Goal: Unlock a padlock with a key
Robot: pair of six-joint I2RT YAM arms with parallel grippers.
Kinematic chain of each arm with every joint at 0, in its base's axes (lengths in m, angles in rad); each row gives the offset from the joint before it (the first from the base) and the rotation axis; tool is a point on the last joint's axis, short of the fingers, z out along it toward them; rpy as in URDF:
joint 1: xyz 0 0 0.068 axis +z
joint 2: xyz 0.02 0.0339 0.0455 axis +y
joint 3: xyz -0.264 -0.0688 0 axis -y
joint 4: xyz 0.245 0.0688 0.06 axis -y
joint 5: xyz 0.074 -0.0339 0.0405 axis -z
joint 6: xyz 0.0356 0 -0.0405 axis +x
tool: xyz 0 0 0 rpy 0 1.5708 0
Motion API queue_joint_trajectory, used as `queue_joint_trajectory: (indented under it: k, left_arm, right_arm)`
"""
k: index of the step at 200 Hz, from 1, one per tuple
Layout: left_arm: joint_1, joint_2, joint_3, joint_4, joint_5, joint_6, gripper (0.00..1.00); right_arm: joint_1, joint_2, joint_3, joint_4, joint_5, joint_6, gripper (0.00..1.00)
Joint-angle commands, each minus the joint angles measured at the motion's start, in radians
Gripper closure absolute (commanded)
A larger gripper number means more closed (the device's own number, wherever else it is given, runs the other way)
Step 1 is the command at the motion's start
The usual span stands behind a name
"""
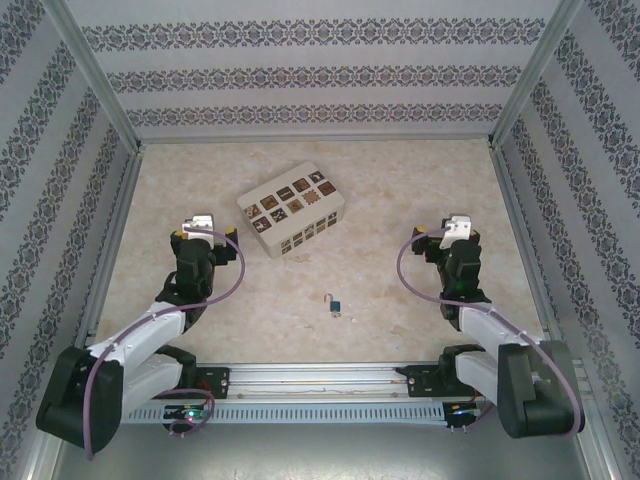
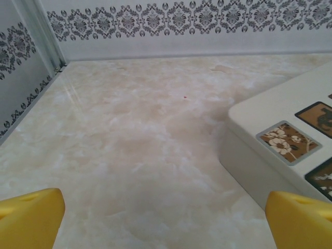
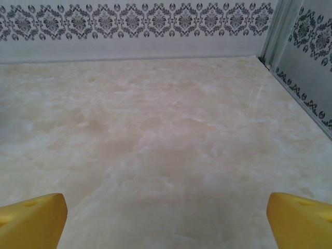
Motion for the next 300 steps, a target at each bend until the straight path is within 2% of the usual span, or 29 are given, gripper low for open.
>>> queue_joint_trajectory:
  k: [1,55,73,112,191,214,246,300]
  left_arm:
    - [0.020,0.043,-0.016,0.196,-0.033,0.047,0.01]
    - [0.042,0.179,-0.048,0.394,-0.021,0.091,0.01]
    - [0.049,0.192,-0.033,0.349,-0.009,0.100,0.01]
    - [0.072,0.284,-0.078,0.508,-0.014,0.113,0.01]
    - [0.077,0.364,-0.080,0.599,0.053,0.179,0.01]
    - [0.079,0.432,-0.099,0.712,0.062,0.200,0.01]
    - [0.079,0.586,-0.131,0.943,0.061,0.217,0.01]
    - [0.098,0.585,-0.135,0.942,0.094,0.196,0.01]
  right_arm:
    - [-0.016,0.059,-0.005,0.177,-0.028,0.003,0.02]
    - [-0.033,0.157,0.009,0.264,-0.079,-0.010,0.02]
    - [-0.036,0.188,-0.003,0.310,-0.099,-0.013,0.01]
    - [-0.039,0.262,-0.006,0.380,-0.117,-0.015,0.02]
    - [-0.041,0.404,0.009,0.481,-0.125,-0.013,0.01]
    - [-0.041,0.439,0.012,0.518,-0.135,-0.012,0.02]
    - [-0.041,0.439,0.038,0.470,-0.127,-0.009,0.01]
    - [-0.041,0.433,0.116,0.299,-0.072,0.009,0.02]
